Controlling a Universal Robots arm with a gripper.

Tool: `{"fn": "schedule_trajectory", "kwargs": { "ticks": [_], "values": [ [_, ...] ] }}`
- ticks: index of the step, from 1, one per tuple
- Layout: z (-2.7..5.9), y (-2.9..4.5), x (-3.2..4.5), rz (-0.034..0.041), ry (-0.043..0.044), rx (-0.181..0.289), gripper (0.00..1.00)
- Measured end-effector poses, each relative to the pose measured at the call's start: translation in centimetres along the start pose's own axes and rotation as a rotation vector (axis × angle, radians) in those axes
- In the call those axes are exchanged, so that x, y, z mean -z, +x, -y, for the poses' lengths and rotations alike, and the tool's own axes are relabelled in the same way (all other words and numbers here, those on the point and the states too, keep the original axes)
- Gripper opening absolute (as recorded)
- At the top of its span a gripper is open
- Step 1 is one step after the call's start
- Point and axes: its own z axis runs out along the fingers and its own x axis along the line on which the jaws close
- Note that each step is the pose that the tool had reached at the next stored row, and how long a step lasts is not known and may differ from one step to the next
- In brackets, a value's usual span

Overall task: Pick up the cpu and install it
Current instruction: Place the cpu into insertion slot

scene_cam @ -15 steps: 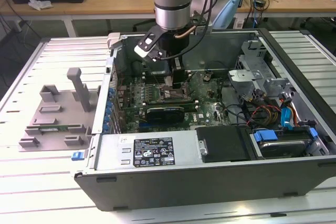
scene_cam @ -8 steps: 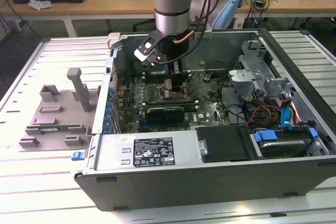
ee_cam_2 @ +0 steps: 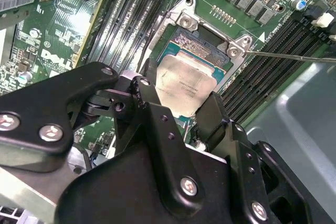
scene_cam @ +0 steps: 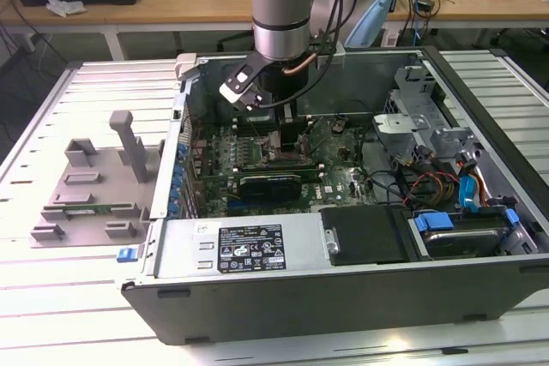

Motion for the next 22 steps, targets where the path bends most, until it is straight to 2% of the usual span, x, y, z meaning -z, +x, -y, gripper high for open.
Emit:
{"fn": "schedule_trajectory", "kwargs": {
  "ticks": [5,8,15,22],
  "values": [
    [0.03,0.05,-0.76,-0.0008,-0.0001,-0.001,0.54],
    [0.04,0.35,-1.02,-0.0005,0.0,-0.004,0.54],
    [0.07,0.5,-1.64,0.0015,-0.0003,-0.045,0.54],
    [0.16,0.53,-2.39,0.0003,-0.0001,-0.021,0.54]
  ]
}}
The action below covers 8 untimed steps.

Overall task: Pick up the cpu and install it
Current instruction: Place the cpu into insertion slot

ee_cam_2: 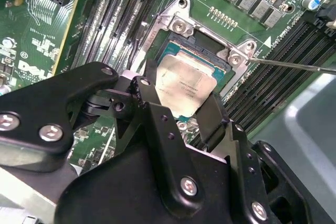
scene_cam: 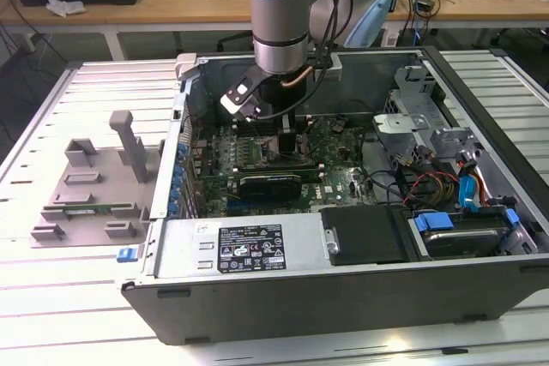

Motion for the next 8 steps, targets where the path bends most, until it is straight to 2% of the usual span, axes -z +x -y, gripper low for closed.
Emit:
{"fn": "schedule_trajectory", "kwargs": {
  "ticks": [8],
  "values": [
    [0.03,0.01,-0.38,0.0,0.0,0.0,0.54]
  ]
}}
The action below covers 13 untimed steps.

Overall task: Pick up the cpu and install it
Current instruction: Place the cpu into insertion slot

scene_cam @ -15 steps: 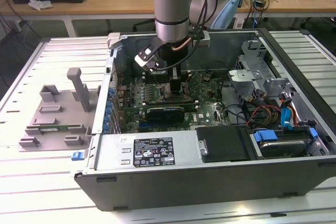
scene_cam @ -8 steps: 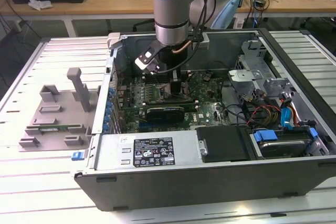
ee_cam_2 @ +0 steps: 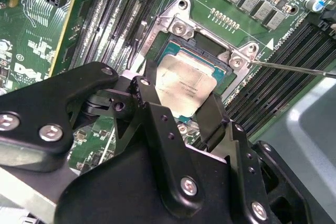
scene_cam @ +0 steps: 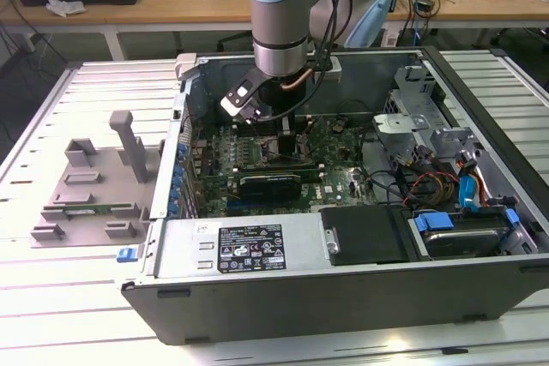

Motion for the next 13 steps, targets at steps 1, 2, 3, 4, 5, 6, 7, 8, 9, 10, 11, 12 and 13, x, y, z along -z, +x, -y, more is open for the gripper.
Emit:
{"fn": "schedule_trajectory", "kwargs": {
  "ticks": [1,2,3,4,5,6,7,8,9,10,11,12,13],
  "values": [
    [0.0,0.0,-0.01,-0.0001,-0.0001,0.0,0.54],
    [0.0,0.02,-0.01,-0.0002,-0.0001,0.0,0.54],
    [0.01,0.08,-0.01,-0.0001,-0.0001,0.0,0.54],
    [0.03,0.1,0.0,-0.0001,0.0,0.0,0.54],
    [0.04,0.12,-0.01,-0.0001,-0.0001,0.0,0.54],
    [0.05,0.12,-0.02,-0.0001,-0.0001,0.0,0.54],
    [0.07,0.13,-0.06,-0.0002,-0.0001,0.0,0.54],
    [0.07,0.13,-0.07,-0.0001,-0.0001,0.0,0.54],
    [0.08,0.13,-0.1,-0.0001,-0.0001,0.0,0.54],
    [0.08,0.13,-0.14,-0.0002,-0.0001,0.0,0.54],
    [0.08,0.13,-0.15,-0.0001,0.0,0.0,0.54],
    [0.08,0.13,-0.15,0.0,0.0,0.0,0.54],
    [0.08,0.13,-0.15,0.0,0.0,0.0,0.54]
  ]
}}
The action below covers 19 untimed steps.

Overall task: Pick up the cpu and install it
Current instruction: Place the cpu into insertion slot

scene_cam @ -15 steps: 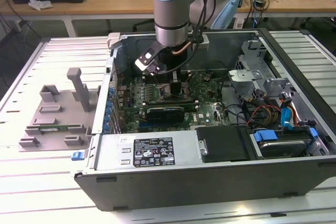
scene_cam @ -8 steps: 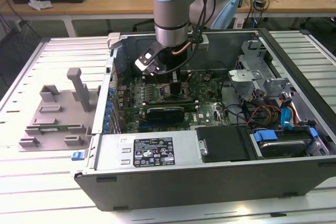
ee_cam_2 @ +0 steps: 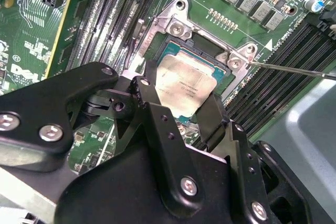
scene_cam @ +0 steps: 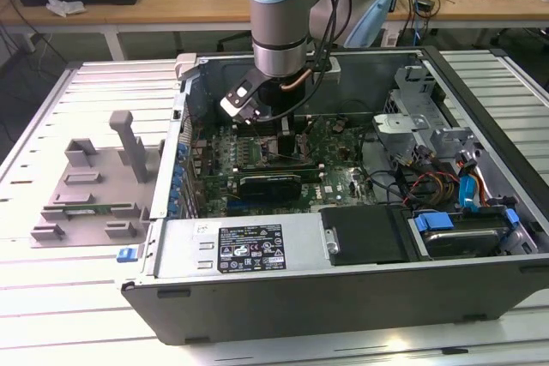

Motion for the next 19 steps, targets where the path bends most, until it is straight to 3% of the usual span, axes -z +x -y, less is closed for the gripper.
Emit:
{"fn": "schedule_trajectory", "kwargs": {
  "ticks": [4,5,9,10,19],
  "values": [
    [0.0,0.0,-0.05,-0.0001,0.0,0.0,0.55],
    [0.0,0.0,-0.06,-0.0001,0.0,0.0,0.68],
    [-0.01,0.0,0.1,-0.0002,-0.0001,0.0,0.68],
    [-0.01,0.0,0.12,-0.0002,-0.0001,0.0,0.59],
    [-0.01,0.0,0.24,-0.0001,-0.0001,0.0,0.59]
  ]
}}
